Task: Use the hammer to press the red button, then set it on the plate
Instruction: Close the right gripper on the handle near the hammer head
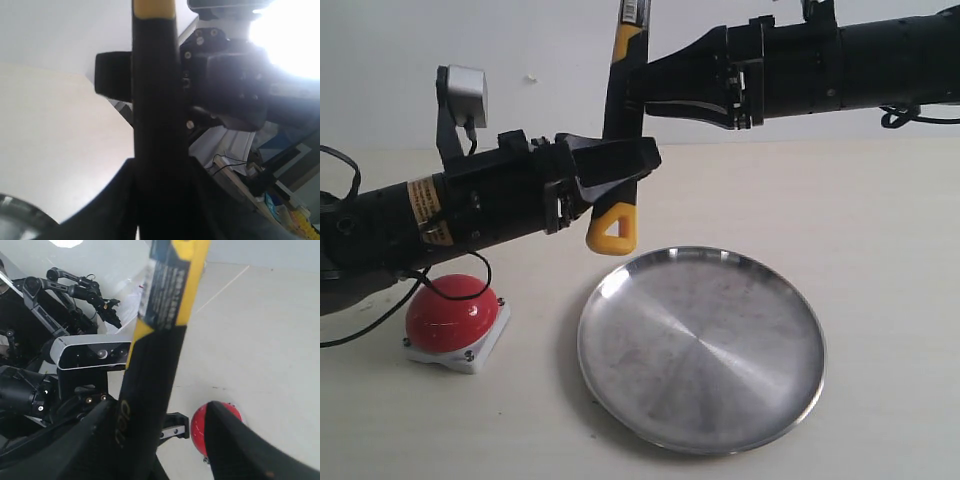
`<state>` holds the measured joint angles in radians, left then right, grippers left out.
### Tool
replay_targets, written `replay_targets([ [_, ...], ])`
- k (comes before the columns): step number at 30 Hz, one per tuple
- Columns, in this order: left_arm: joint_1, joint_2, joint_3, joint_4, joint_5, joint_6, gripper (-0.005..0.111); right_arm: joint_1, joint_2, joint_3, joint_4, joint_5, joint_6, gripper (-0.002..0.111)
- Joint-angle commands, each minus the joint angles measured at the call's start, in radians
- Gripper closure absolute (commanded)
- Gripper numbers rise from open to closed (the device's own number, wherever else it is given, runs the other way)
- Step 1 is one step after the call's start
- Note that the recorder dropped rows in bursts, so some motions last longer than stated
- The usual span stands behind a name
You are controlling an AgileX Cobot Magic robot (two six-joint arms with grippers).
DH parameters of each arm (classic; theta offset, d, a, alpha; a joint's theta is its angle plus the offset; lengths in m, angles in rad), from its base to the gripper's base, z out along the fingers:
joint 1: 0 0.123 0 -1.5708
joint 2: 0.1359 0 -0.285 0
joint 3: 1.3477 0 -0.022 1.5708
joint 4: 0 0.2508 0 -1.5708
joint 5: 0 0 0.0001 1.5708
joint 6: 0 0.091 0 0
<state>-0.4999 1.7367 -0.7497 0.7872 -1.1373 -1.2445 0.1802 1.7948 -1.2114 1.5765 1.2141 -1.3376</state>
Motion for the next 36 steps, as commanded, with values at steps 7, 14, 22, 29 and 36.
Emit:
replay_targets([
  [7, -0.001, -0.017, -0.03, -0.047, -0.084, 0.03, 0.107, 0.025, -0.001, 0.002, 0.089, 0.007, -0.091, 0.051],
  [14, -0.001, -0.017, -0.03, -0.019, -0.084, 0.03, 0.107, 0.076, 0.001, 0.002, 0.126, 0.007, -0.128, 0.051],
  [22, -0.002, -0.017, -0.03, -0.014, -0.084, 0.03, 0.107, 0.076, 0.001, 0.002, 0.123, 0.007, -0.114, 0.055],
  [29, -0.002, -0.017, -0.03, -0.005, -0.084, 0.03, 0.107, 0.076, 0.007, 0.002, 0.123, 0.007, -0.109, 0.084],
  [36, -0.002, -0.017, -0.03, 0.015, -0.084, 0.03, 0.084, 0.076, 0.037, 0.002, 0.121, 0.007, -0.099, 0.108],
])
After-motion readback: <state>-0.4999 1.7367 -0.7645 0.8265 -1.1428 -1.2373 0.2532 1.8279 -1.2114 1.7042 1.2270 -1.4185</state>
